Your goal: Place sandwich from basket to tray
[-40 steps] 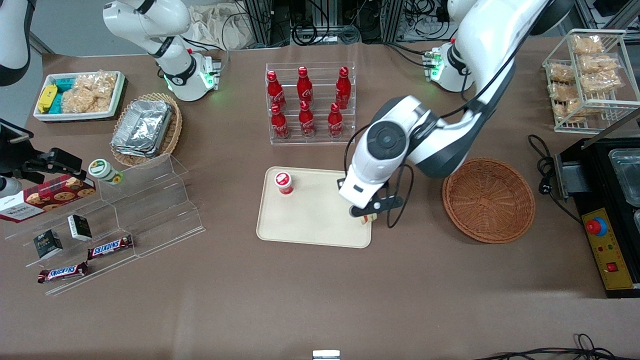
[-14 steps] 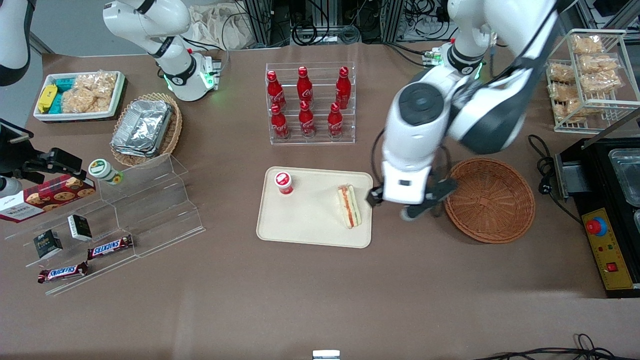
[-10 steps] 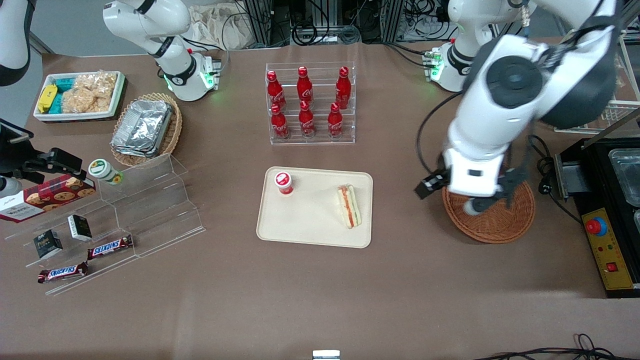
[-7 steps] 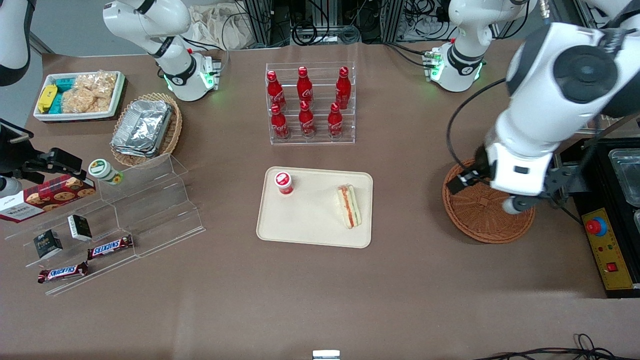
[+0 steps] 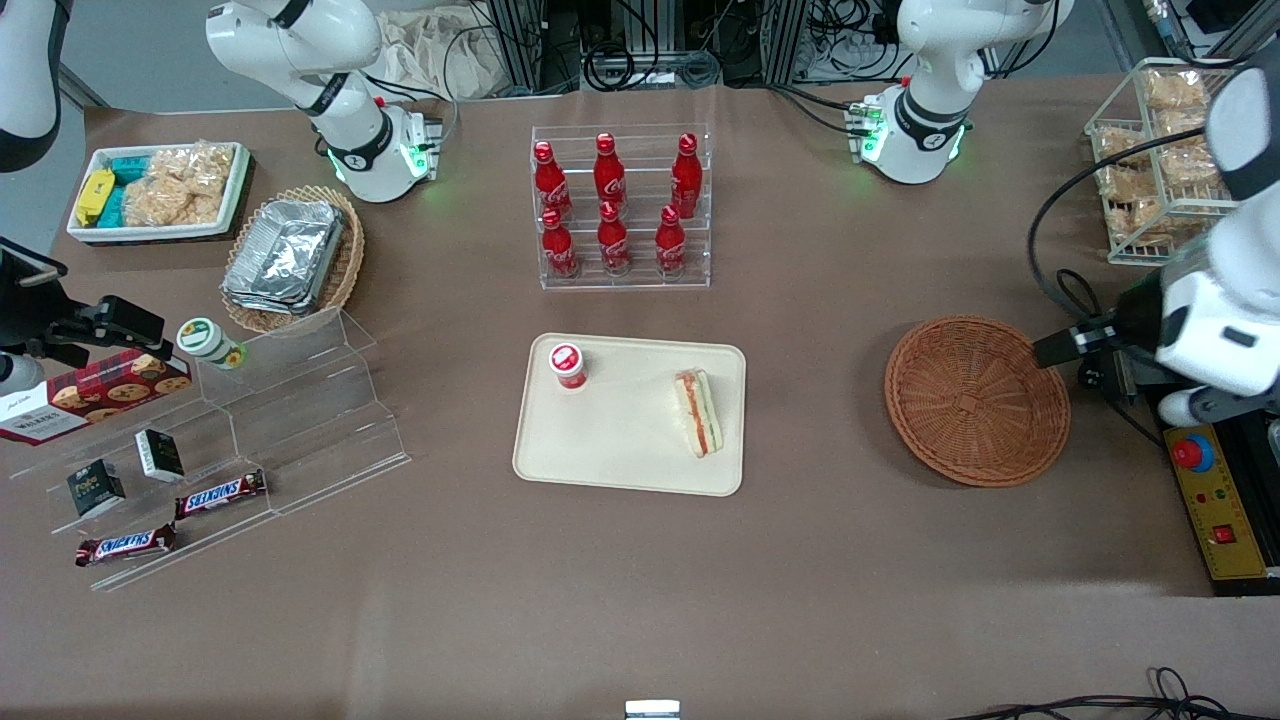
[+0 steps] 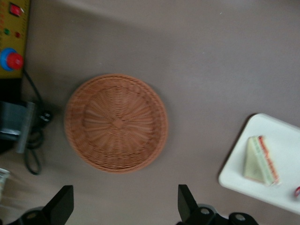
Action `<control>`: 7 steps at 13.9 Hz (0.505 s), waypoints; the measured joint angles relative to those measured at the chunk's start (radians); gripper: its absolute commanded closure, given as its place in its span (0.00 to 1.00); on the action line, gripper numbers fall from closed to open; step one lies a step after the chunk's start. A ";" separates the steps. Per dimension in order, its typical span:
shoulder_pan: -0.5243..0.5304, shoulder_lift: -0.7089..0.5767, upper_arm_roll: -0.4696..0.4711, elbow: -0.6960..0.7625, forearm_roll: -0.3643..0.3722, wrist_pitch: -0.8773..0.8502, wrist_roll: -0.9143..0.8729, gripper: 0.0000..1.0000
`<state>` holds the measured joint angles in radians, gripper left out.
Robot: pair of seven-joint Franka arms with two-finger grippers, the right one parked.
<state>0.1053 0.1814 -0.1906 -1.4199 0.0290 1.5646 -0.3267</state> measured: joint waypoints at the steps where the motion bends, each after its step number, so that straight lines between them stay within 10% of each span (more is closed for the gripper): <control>1: -0.047 -0.025 0.082 -0.017 -0.017 -0.003 0.066 0.00; 7: -0.186 -0.193 0.275 -0.203 -0.030 0.051 0.187 0.00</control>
<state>-0.0806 -0.0114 0.0844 -1.6232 -0.0008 1.6154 -0.1396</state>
